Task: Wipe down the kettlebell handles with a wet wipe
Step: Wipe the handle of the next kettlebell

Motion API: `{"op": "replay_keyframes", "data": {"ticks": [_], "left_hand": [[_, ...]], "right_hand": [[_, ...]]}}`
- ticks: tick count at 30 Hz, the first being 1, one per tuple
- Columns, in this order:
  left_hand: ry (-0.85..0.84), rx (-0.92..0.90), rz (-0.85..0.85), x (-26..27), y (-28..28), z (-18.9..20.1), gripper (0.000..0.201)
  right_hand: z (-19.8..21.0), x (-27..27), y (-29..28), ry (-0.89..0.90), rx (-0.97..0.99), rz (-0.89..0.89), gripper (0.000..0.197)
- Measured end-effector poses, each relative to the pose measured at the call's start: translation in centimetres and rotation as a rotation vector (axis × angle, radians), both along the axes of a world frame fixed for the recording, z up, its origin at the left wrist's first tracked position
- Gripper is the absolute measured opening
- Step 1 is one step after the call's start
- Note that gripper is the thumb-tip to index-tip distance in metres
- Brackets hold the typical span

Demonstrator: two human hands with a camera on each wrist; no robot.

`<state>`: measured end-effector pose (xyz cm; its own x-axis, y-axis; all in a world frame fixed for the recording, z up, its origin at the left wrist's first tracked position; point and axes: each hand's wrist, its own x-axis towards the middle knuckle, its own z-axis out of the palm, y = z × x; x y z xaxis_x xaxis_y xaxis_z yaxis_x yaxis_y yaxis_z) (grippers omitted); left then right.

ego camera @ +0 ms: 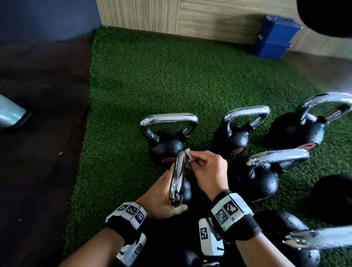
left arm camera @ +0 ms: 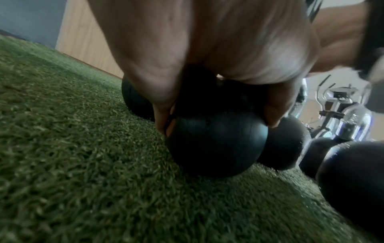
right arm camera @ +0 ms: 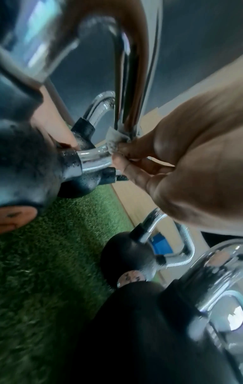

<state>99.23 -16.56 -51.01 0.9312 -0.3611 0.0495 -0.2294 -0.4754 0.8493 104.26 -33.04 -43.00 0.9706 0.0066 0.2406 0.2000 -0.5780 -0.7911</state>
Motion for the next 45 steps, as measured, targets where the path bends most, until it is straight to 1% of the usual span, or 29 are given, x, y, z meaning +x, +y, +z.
{"op": "replay_keyframes", "data": {"ticks": [2,4,6,8,9,11,13,15,18,19,21,23,25,27,28,30,32,33,34,35,36,37,38,39,41,43,45], "left_hand": [[0.014,-0.014,0.04,0.1,0.2,-0.7,0.116],[0.054,-0.007,0.064,0.2,0.5,-1.0,0.109],[0.113,-0.003,0.06,0.4,0.7,-1.2,0.097],[0.151,0.009,0.04,0.6,0.6,-1.0,0.076],[0.151,0.012,0.033,0.7,0.6,-0.9,0.07],[0.14,-0.008,0.038,0.9,0.7,-0.6,0.072],[0.095,0.02,0.02,0.9,0.9,-0.1,0.065],[0.087,0.054,-0.027,1.0,1.0,0.1,0.058],[0.085,0.038,-0.03,0.9,0.9,0.4,0.064],[0.095,0.033,-0.035,1.0,0.8,0.6,0.063],[0.127,0.03,-0.068,1.0,0.8,1.1,0.051],[0.119,0.045,-0.091,1.0,0.7,1.5,0.038],[0.057,0.087,-0.101,0.9,0.5,1.9,0.039],[0.007,0.088,-0.112,0.9,0.5,1.8,0.038],[0.038,0.063,-0.122,0.9,0.4,1.9,0.037],[0.143,-0.074,-0.123,0.6,0.2,2.6,0.029],[0.161,-0.132,-0.111,0.3,0.0,2.8,0.032],[0.16,-0.136,-0.112,0.2,-0.1,2.8,0.037],[0.138,-0.125,-0.118,0.2,-0.1,2.6,0.047],[0.119,-0.101,-0.119,0.2,0.0,2.4,0.064],[0.113,-0.078,-0.115,0.1,0.1,2.2,0.079],[0.111,-0.046,-0.101,-0.1,0.2,2.0,0.089],[0.088,-0.016,-0.094,-0.2,0.4,1.7,0.095],[0.064,0.017,-0.088,-0.3,0.5,1.4,0.099],[0.053,0.046,-0.07,-0.5,0.6,1.1,0.105],[0.065,0.083,-0.065,-0.6,0.5,1.0,0.109],[0.027,0.162,-0.083,-0.6,0.5,0.9,0.111]], "right_hand": [[0.6,-0.9,0.3,-0.096,-0.027,0.075,0.024],[1.3,-1.7,0.5,-0.156,-0.043,0.176,0.025],[2.0,-1.6,0.5,-0.148,-0.082,0.269,0.027],[2.8,-0.9,0.4,-0.116,-0.11,0.309,0.027],[3.2,-0.6,0.4,-0.102,-0.115,0.315,0.025],[3.7,-0.5,0.2,-0.071,-0.12,0.343,0.024],[3.9,-1.1,-0.1,-0.014,-0.124,0.404,0.025],[4.0,-1.6,-0.2,0.071,-0.125,0.446,0.025],[4.2,-1.1,-0.3,0.18,-0.108,0.459,0.028],[4.2,-1.0,-0.4,0.219,-0.096,0.465,0.029],[3.9,-1.2,-0.4,0.276,-0.106,0.509,0.03],[3.4,-1.9,-0.2,0.27,-0.221,0.563,0.031],[3.0,-2.3,-0.1,0.223,-0.338,0.569,0.038],[2.6,-2.4,-0.1,0.198,-0.369,0.542,0.043],[2.4,-2.4,0.0,0.198,-0.372,0.535,0.042],[2.1,-2.8,0.0,0.213,-0.385,0.551,0.032],[1.9,-2.9,-0.2,0.245,-0.376,0.587,0.014],[1.8,-2.8,-0.3,0.255,-0.362,0.603,0.009],[1.7,-2.7,-0.3,0.264,-0.354,0.619,0.008],[1.6,-2.5,-0.4,0.275,-0.357,0.633,0.013],[1.3,-2.5,-0.4,0.29,-0.366,0.64,0.024],[1.1,-2.5,-0.5,0.32,-0.366,0.641,0.034],[0.9,-2.5,-0.6,0.362,-0.342,0.649,0.037],[0.6,-2.6,-0.8,0.406,-0.295,0.671,0.033],[0.4,-2.8,-1.4,0.469,-0.139,0.739,0.023],[0.0,-2.7,-1.8,0.529,-0.002,0.78,0.026],[-0.3,-2.5,-1.8,0.615,0.089,0.796,0.032]]}}
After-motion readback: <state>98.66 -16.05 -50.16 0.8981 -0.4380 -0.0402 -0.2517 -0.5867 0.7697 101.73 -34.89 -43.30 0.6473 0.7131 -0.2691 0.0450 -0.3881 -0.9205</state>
